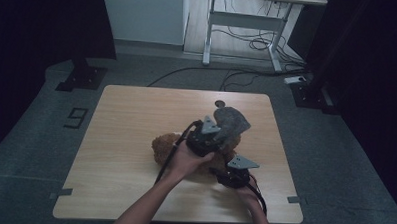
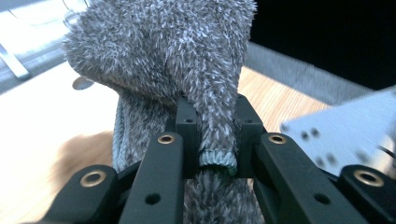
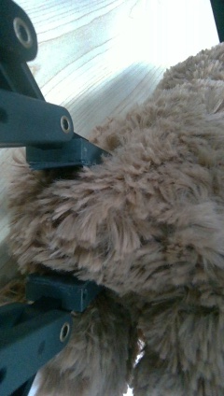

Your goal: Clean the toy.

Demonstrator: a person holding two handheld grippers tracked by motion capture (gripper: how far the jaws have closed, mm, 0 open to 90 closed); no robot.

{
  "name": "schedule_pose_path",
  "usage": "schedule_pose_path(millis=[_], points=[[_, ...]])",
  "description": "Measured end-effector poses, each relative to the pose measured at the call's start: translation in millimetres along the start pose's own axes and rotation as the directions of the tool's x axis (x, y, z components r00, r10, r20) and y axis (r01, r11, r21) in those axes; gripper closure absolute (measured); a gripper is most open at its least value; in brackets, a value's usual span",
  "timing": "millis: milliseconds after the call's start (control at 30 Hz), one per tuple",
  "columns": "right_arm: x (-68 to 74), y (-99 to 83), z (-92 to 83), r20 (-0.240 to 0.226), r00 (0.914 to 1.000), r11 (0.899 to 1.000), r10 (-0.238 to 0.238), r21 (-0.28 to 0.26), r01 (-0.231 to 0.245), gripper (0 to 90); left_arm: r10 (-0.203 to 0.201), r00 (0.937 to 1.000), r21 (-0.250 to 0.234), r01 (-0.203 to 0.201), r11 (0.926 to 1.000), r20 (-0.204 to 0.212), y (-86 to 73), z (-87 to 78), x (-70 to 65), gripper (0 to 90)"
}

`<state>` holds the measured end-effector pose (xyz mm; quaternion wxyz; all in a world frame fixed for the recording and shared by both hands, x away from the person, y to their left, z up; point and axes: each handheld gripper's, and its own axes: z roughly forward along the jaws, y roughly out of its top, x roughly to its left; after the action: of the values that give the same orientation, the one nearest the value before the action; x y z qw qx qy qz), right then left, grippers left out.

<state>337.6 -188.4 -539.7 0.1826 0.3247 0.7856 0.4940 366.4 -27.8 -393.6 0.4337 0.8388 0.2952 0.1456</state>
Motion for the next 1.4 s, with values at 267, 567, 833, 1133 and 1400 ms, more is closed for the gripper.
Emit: schedule_pose_path(millis=[267, 567, 833, 1133, 1400], points=[[0.5, -1.0, 1.0, 0.006, 1.0, 1.0, -0.001, 0.008, 0.001, 51.1, -0.069, 0.9976, 0.075, 0.068, 0.9948, 0.007, -29.2, 41.2, 12.7, 76.9], [1.4, -0.5, 0.9, 0.012, 0.9999, 1.0, -0.005, 0.011, 0.005, 51.3, -0.027, 0.9913, 0.085, 0.038, 0.9957, -0.129, -40.6, 2.1, 34.7, 76.8], [3.1, -0.4, 1.5, 0.013, 0.9999, 1.0, -0.011, 0.011, 0.011, 51.5, -0.101, 0.9865, 0.076, 0.112, 0.9908, -0.129, -64.8, -23.6, 60.8, 76.8], [3.2, -0.6, 2.0, 0.017, 0.9998, 1.0, -0.014, 0.012, 0.014, 51.9, -0.066, 0.9965, 0.04, 0.068, 0.9969, -0.052, -25.0, -2.3, 34.2, 76.8], [3.9, -1.3, 1.1, 0.023, 0.9995, 1.0, -0.023, 0.013, 0.023, 52.1, -0.018, 0.9995, 0.123, 0.021, 0.9922, -0.027, -14.1, 51.0, 15.8, 76.5]])
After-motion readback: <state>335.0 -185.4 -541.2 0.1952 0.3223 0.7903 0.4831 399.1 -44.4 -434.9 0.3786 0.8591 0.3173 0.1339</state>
